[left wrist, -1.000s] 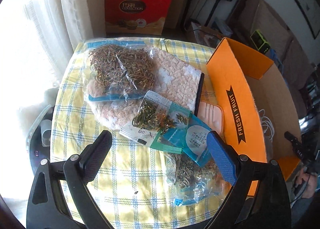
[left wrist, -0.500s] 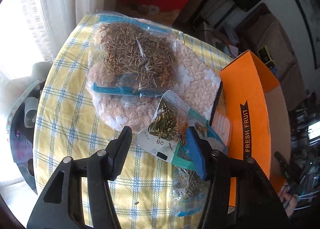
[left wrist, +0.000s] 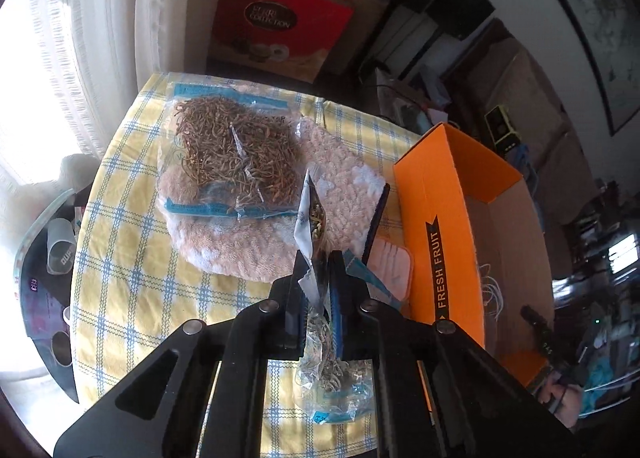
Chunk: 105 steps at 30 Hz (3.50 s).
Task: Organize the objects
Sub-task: 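Carry the small herb bag into the box and open the left gripper, then move the left gripper back to the table and grasp the blue-and-white sachet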
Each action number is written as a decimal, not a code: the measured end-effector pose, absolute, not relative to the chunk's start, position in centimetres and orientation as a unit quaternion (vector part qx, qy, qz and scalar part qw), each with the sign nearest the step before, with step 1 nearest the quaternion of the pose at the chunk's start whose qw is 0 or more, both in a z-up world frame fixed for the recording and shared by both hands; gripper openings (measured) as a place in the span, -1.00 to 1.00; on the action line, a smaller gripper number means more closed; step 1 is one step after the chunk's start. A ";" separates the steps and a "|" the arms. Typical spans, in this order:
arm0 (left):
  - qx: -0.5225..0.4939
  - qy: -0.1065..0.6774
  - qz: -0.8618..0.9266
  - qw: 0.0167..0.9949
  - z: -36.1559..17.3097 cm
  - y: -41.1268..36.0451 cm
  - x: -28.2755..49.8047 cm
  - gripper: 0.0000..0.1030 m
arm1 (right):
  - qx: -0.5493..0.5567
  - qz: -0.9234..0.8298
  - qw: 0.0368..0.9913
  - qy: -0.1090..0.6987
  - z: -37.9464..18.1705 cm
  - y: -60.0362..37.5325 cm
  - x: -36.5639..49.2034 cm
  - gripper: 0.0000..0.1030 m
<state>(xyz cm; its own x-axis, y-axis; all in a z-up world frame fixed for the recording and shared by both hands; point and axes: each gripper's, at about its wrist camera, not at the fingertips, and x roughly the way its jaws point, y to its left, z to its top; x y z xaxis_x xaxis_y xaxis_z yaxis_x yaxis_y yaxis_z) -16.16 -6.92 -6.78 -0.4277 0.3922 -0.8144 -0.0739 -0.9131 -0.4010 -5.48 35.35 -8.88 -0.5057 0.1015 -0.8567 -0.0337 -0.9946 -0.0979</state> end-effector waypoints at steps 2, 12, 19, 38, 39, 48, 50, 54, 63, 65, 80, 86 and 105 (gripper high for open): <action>-0.509 -0.152 0.833 0.153 -5.7 -6.3 -15.9 -0.83 | -0.496 0.867 0.039 -0.034 -8.9 35.3 -5.5 -0.77; -0.487 -0.120 0.835 0.227 -1.8 0.5 -14.7 -0.84 | -0.496 0.866 0.039 -0.036 -8.9 35.3 -5.5 -0.77; -0.486 -0.090 0.831 0.257 -0.6 5.7 -14.7 -0.84 | -0.498 0.866 0.037 -0.035 -8.9 35.5 -5.5 -0.78; -0.532 -0.014 0.790 0.304 -4.4 17.7 -13.0 -0.84 | -0.500 0.865 0.035 -0.034 -8.6 35.0 -5.4 -0.78; -0.533 -0.007 0.790 0.304 -4.6 18.3 -12.8 -0.84 | -0.500 0.865 0.035 -0.034 -8.6 35.0 -5.4 -0.78; -0.539 0.029 0.785 0.304 -5.9 21.5 -12.0 -0.84 | -0.498 0.866 0.034 -0.027 -8.3 35.0 -5.2 -0.78; -0.533 0.034 0.791 0.298 -5.9 21.7 -12.0 -0.83 | -0.499 0.866 0.034 -0.026 -8.3 35.0 -5.2 -0.78; -0.522 0.029 0.797 0.303 -5.2 21.8 -12.1 -0.83 | -0.498 0.866 0.033 -0.027 -8.2 35.0 -5.1 -0.78; -0.542 0.067 0.783 0.298 -6.8 24.6 -12.6 -0.83 | -0.499 0.866 0.033 -0.023 -8.3 35.0 -5.1 -0.78; -0.547 0.081 0.777 0.300 -7.2 25.2 -12.1 -0.70 | -0.499 0.866 0.033 -0.023 -8.3 35.0 -5.1 -0.78; -0.532 0.013 0.791 0.303 -4.3 20.5 -13.0 0.02 | -0.500 0.865 0.032 -0.024 -8.2 35.0 -5.2 -0.78; -0.501 0.011 0.819 0.278 -2.2 16.9 -13.0 0.34 | -0.500 0.865 0.032 -0.024 -8.3 35.0 -5.2 -0.78; -0.464 0.008 0.866 0.183 -1.3 5.7 -12.8 0.79 | -0.499 0.865 0.036 -0.023 -8.4 35.2 -5.4 -0.78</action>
